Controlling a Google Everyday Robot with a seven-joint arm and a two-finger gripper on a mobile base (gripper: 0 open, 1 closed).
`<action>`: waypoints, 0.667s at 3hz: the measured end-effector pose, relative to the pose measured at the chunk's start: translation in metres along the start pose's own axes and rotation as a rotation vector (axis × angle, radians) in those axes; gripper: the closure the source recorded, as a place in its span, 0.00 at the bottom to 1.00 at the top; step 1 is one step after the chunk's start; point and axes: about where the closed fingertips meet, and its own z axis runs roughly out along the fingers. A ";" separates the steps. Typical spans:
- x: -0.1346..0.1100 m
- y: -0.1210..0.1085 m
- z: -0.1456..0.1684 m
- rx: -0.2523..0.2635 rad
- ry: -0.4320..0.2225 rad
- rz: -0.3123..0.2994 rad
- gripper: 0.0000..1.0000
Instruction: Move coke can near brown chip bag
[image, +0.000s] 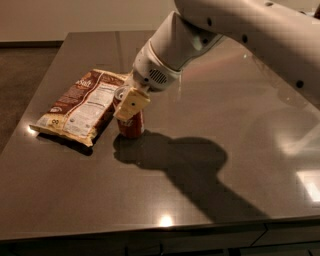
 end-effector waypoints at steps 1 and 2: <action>-0.007 -0.006 0.012 -0.013 0.005 0.014 0.37; -0.011 -0.006 0.022 -0.030 0.001 0.025 0.13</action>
Offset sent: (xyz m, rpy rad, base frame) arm 0.0115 0.0306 -0.0167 0.0105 0.0666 -0.0051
